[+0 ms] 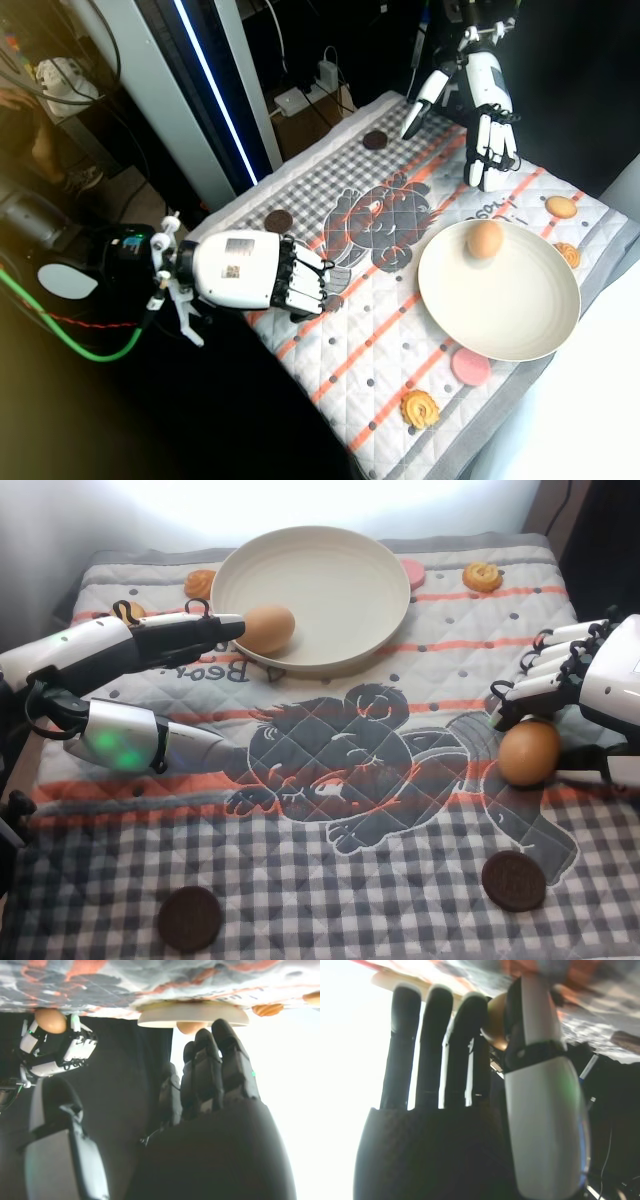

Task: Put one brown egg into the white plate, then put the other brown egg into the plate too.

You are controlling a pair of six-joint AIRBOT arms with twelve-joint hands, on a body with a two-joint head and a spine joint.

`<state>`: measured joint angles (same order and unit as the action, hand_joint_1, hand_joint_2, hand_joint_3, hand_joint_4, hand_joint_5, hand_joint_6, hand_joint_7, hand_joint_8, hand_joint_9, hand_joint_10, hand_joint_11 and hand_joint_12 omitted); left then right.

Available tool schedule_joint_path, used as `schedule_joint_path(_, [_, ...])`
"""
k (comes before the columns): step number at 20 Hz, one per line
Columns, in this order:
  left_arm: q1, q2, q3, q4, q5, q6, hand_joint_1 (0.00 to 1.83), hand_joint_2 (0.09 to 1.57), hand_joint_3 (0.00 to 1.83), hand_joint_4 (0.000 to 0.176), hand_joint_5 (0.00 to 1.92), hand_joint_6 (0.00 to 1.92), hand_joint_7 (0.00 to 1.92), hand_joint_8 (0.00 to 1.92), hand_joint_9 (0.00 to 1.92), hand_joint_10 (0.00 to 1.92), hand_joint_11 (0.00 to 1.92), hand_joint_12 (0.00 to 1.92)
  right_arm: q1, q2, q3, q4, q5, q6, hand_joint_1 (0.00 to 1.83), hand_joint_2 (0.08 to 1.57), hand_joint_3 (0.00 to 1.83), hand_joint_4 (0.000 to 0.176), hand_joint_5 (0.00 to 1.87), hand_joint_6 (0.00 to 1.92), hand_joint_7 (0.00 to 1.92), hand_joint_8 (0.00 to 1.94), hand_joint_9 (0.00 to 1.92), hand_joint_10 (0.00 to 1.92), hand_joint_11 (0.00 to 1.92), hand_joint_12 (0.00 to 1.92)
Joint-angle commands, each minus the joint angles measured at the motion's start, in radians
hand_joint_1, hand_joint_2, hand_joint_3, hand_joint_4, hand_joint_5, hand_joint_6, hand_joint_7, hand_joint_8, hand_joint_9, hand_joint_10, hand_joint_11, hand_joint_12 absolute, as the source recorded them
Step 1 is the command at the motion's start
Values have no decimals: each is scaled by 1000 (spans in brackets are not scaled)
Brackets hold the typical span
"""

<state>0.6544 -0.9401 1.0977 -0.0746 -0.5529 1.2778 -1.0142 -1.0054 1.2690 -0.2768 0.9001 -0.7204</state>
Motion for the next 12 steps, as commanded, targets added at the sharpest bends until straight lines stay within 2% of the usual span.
schedule_joint_path(1, [-2,9,-2,-12,-117,-8,750,818,0,176,226,0,246,4,257,1,0,606,-2,1,5,43,101,-3,1067,1018,0,0,682,46,738,172,678,433,395,1058])
schedule_joint_path(2, [-1,9,-2,-14,-118,-8,752,820,0,176,227,1,243,2,261,2,0,603,-9,1,9,54,101,-3,1080,1007,0,0,671,9,754,63,703,295,405,964])
schedule_joint_path(3, [-1,9,-3,-15,-118,-8,750,827,3,176,221,0,231,0,260,2,0,600,-20,1,13,65,101,-3,1071,1000,0,28,645,1,729,17,697,173,380,848])
schedule_joint_path(5, [-1,9,-3,-15,-119,-8,749,833,5,176,220,1,223,0,261,2,0,598,-26,0,16,72,99,-3,1027,1006,2,55,585,0,666,0,675,56,349,763])
schedule_joint_path(8, [1,9,-3,-15,-119,-8,754,836,2,176,223,0,244,5,269,1,0,596,-30,0,13,68,99,-3,1006,971,0,40,506,0,614,0,636,23,324,738])
schedule_joint_path(9, [1,9,-3,-16,-119,-8,756,838,3,176,218,0,242,3,269,1,0,596,-30,0,12,58,99,-3,1037,958,0,55,494,0,606,0,638,10,331,702])
schedule_joint_path(12, [2,9,-3,-17,-120,-8,758,834,1,176,234,6,242,3,274,3,0,600,-24,-8,12,-2,102,-3,972,950,0,51,500,3,617,5,672,18,388,723])
